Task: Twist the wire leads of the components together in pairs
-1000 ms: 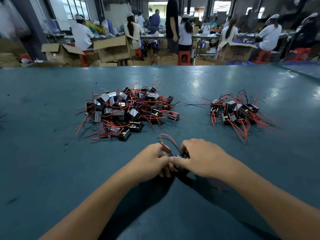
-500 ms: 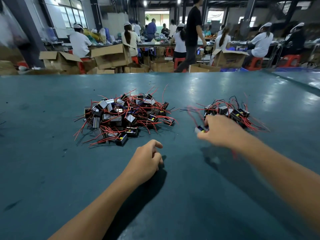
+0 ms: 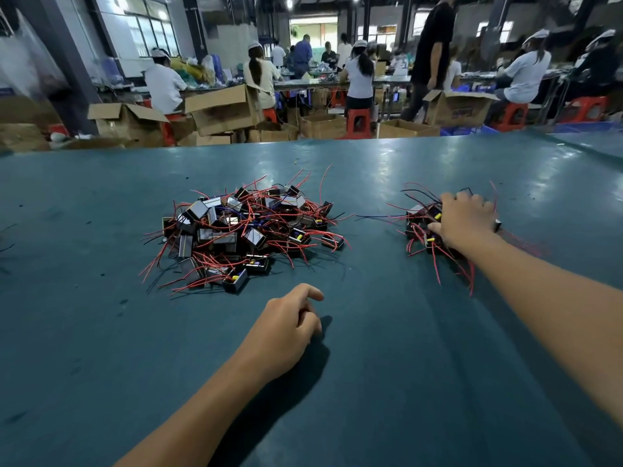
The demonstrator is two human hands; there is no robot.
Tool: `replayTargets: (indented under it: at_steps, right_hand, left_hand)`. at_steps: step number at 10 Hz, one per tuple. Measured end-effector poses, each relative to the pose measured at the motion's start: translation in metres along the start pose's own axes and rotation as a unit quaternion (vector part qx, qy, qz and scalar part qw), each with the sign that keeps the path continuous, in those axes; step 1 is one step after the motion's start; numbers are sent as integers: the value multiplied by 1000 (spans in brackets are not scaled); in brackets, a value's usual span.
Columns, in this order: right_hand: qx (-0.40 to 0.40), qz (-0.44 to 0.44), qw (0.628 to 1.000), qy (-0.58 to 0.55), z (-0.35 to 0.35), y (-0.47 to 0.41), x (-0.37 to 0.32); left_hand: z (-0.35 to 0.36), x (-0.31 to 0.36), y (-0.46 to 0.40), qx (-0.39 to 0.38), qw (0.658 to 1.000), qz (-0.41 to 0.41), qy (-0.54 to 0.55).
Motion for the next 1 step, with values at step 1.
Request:
replayTargets:
  at_steps: [1]
  right_hand:
    - [-66,23,996,-59,-12,-1,13]
  left_hand:
    - [-17,2,1,46,997,8,58]
Point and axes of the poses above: each hand's wrist, its own y-axis away from the middle knuckle, its own z-axis out of the palm, x = y × z, the point moved 8 cm from there along -y, towards the middle knuckle, and after that the axes turned 1 degree about y, right-handed, at the moved point
